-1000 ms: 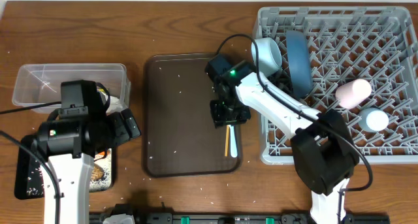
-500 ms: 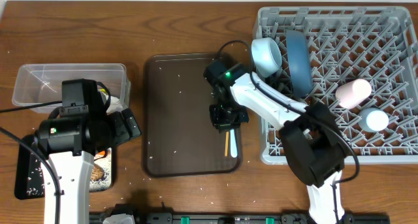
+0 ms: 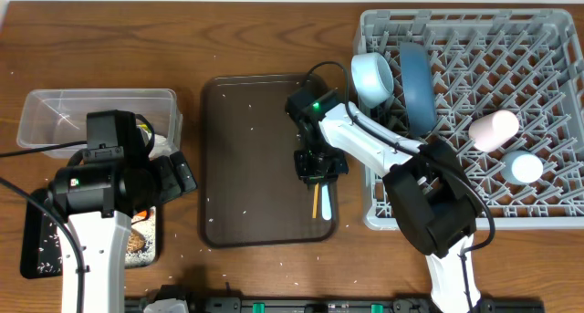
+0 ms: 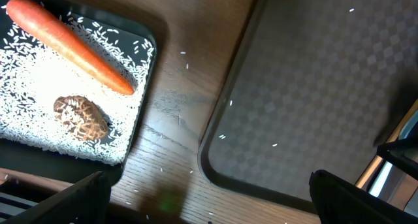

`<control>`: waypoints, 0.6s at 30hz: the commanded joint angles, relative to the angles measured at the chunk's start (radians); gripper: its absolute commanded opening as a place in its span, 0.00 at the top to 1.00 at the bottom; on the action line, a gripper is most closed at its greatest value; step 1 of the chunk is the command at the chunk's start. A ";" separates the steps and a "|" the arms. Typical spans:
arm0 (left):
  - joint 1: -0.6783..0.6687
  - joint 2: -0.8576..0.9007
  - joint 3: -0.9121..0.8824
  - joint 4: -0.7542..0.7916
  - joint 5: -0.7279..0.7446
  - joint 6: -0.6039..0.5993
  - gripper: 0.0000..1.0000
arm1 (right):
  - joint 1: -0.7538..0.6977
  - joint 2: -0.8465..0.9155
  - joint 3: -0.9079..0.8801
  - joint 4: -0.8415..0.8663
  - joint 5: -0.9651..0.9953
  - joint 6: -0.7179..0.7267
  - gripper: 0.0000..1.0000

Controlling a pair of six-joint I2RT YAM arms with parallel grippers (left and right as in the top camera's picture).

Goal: Sort waste into correct bins and load items into the dishwasher rack
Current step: 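Move the right gripper from the rack down to the light-blue spoon, then close the right gripper on the light-blue spoon handle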

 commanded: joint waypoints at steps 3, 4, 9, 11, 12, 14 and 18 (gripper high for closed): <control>-0.003 0.004 0.002 -0.003 -0.002 0.016 0.02 | -0.006 -0.022 -0.004 0.002 -0.009 -0.074 0.80; -0.003 0.004 0.002 -0.003 -0.002 0.016 0.02 | -0.008 -0.032 -0.004 0.000 -0.012 -0.078 0.80; -0.003 0.004 0.002 -0.003 -0.002 0.016 0.02 | -0.028 -0.075 -0.004 -0.007 -0.011 -0.080 0.78; -0.003 0.004 0.002 -0.003 -0.002 0.016 0.02 | -0.040 -0.082 -0.004 -0.027 -0.011 -0.072 0.77; -0.003 0.004 0.002 -0.003 -0.002 0.016 0.02 | -0.045 -0.082 -0.004 -0.039 -0.011 -0.068 0.77; -0.003 0.004 0.002 -0.003 -0.002 0.016 0.02 | -0.051 -0.081 -0.005 -0.051 -0.009 -0.069 0.75; -0.003 0.004 0.002 -0.003 -0.002 0.016 0.02 | -0.050 -0.080 -0.010 -0.054 0.000 -0.068 0.72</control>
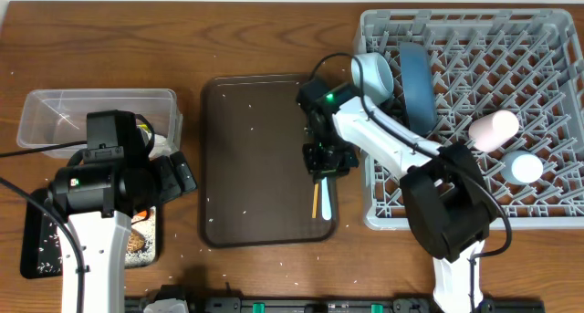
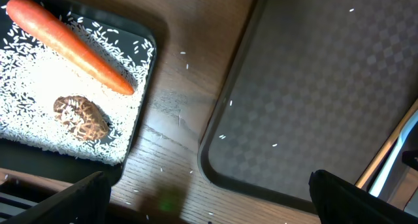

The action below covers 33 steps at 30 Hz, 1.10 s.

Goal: Sort waste into correct bins and load items into the dishwasher rack
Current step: 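Close the right gripper on the light-blue spoon handle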

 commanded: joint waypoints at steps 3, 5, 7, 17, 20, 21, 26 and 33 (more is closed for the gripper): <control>-0.003 0.004 0.002 -0.004 -0.002 0.016 0.02 | 0.005 -0.018 -0.023 0.008 0.002 -0.005 0.71; -0.003 0.004 0.002 -0.004 -0.002 0.016 0.02 | 0.013 -0.015 -0.036 0.015 0.003 -0.004 0.69; -0.003 0.004 0.002 -0.004 -0.002 0.016 0.02 | 0.019 -0.013 -0.055 0.027 0.014 0.009 0.69; -0.003 0.004 0.002 -0.004 -0.001 0.016 0.02 | 0.020 -0.013 -0.148 0.120 0.004 0.021 0.71; -0.003 0.004 0.002 -0.004 -0.002 0.016 0.02 | 0.014 -0.013 -0.161 0.132 -0.008 0.020 0.71; -0.003 0.004 0.002 -0.004 -0.002 0.016 0.02 | 0.011 -0.013 -0.161 0.132 -0.011 0.016 0.71; -0.003 0.004 0.002 -0.004 -0.002 0.016 0.02 | 0.009 -0.013 -0.161 0.143 -0.045 -0.027 0.64; -0.003 0.004 0.002 -0.004 -0.002 0.016 0.02 | 0.010 -0.013 -0.161 0.157 -0.070 -0.031 0.76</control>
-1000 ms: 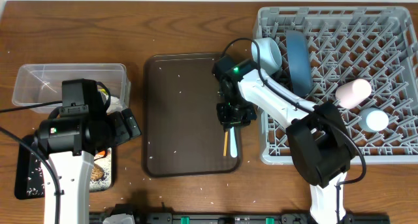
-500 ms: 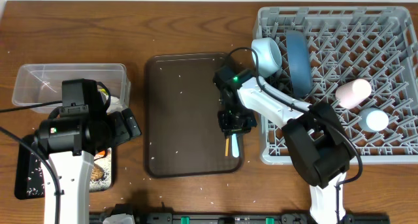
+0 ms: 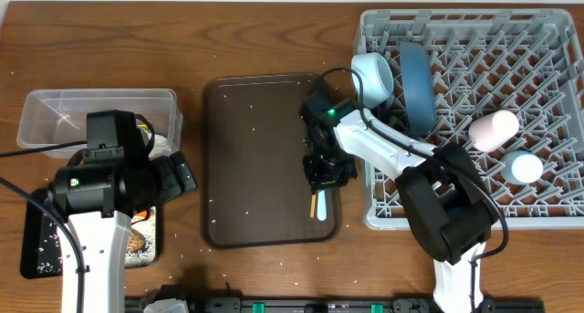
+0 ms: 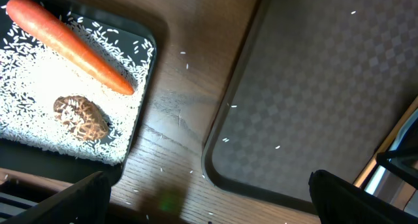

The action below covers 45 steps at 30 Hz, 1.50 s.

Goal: Sort waste into correct bins and load items into the dishwasher rack
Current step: 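Close the right gripper on the light-blue spoon handle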

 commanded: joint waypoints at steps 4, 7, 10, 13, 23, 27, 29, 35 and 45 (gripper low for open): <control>-0.003 0.004 0.002 -0.004 -0.002 0.016 0.02 | 0.001 -0.001 -0.014 0.006 -0.007 0.025 0.78; -0.003 0.004 0.002 -0.004 -0.002 0.016 0.02 | 0.001 -0.001 -0.014 0.005 -0.007 0.073 0.58; -0.003 0.004 0.002 -0.004 -0.002 0.016 0.02 | 0.002 -0.001 -0.015 0.003 -0.008 0.127 0.68; -0.003 0.004 0.002 -0.004 -0.002 0.016 0.02 | 0.002 -0.001 -0.015 0.018 -0.009 0.127 0.76; -0.003 0.004 0.002 -0.004 -0.002 0.016 0.02 | 0.004 -0.001 -0.014 0.062 -0.008 0.090 0.90; -0.003 0.004 0.002 -0.004 -0.001 0.016 0.02 | -0.014 -0.001 -0.013 0.009 0.014 0.077 0.92; -0.003 0.004 0.002 -0.004 -0.001 0.016 0.02 | -0.028 -0.001 -0.013 -0.018 0.031 0.076 0.88; -0.003 0.004 0.002 -0.004 -0.002 0.016 0.02 | -0.043 -0.001 -0.013 -0.021 0.033 0.061 0.84; -0.003 0.004 0.002 -0.004 -0.002 0.016 0.02 | -0.025 -0.001 -0.013 -0.013 0.037 0.055 0.99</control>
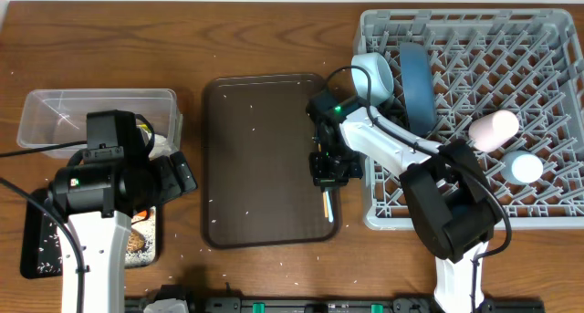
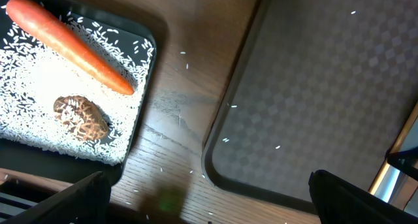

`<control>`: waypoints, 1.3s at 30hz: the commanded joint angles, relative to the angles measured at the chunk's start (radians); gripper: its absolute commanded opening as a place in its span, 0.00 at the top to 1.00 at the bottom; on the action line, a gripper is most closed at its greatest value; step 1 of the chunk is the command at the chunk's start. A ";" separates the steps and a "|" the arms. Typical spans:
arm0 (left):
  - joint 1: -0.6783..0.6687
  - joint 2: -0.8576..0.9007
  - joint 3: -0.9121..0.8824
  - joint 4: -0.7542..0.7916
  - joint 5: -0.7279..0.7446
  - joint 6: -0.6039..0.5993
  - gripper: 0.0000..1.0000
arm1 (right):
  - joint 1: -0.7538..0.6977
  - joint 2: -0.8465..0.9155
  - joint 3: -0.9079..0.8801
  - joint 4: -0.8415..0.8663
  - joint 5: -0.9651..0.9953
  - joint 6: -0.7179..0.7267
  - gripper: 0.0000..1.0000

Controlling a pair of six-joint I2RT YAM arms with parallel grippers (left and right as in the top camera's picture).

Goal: Sort waste into correct bins and load items into the dishwasher rack
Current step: 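Close the right gripper on the light-blue spoon handle, then lift the spoon with the right gripper and place it in the dish rack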

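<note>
A thin yellow utensil (image 1: 327, 204) with a pale tip lies tilted at the front right corner of the brown tray (image 1: 260, 158). My right gripper (image 1: 329, 167) is down over the utensil's far end, and its jaws are hidden under its own body. The grey dishwasher rack (image 1: 547, 213) holds a light blue bowl (image 1: 372, 76), a blue plate (image 1: 418, 85), a pink cup (image 1: 494, 129) and a pale blue cup (image 1: 525, 168). My left gripper (image 2: 209, 208) hangs open and empty over the wood between the black bin and the tray.
The black bin (image 2: 140, 129) is strewn with rice and holds a carrot (image 2: 68, 44) and a mushroom (image 2: 81, 117). A clear plastic container (image 1: 91, 112) stands behind my left arm. Rice grains dot the tray and the table.
The utensil's near end has swung right towards the tray's rim, and it looks thinner. My right gripper is slightly further right. The left arm has not moved.
My right gripper was over the utensil's far end at the tray's right side throughout, further back at first, then nearer the front. The tray edged slightly right in the left wrist view. The utensil stayed on the tray and now lies tilted by its rim.
</note>
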 commanded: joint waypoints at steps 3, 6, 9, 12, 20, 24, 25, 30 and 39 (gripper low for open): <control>-0.003 0.004 0.002 -0.003 -0.002 0.016 0.02 | 0.006 0.001 -0.006 0.002 0.019 -0.007 0.99; -0.003 0.004 0.002 -0.003 -0.002 0.016 0.02 | 0.006 0.001 0.000 -0.003 0.020 -0.012 0.99; -0.003 0.004 0.002 -0.003 -0.002 0.016 0.02 | 0.007 0.000 0.024 -0.027 0.020 -0.034 0.99; -0.003 0.004 0.002 -0.003 -0.002 0.016 0.02 | 0.010 -0.005 0.059 -0.071 0.043 -0.035 0.99; -0.003 0.004 0.002 -0.003 -0.002 0.016 0.02 | 0.023 -0.057 0.085 -0.088 0.040 -0.076 0.99; -0.003 0.004 0.002 -0.003 -0.001 0.016 0.02 | 0.027 -0.126 0.086 -0.085 0.042 -0.076 0.99; -0.003 0.004 0.002 -0.003 -0.002 0.016 0.02 | 0.024 -0.153 0.086 -0.081 0.043 -0.076 0.99; -0.003 0.004 0.002 -0.003 -0.002 0.016 0.02 | -0.002 -0.310 0.086 -0.080 0.047 -0.092 0.99; -0.003 0.004 0.002 -0.003 -0.002 0.016 0.02 | -0.167 -0.481 0.085 -0.246 0.159 -0.139 0.99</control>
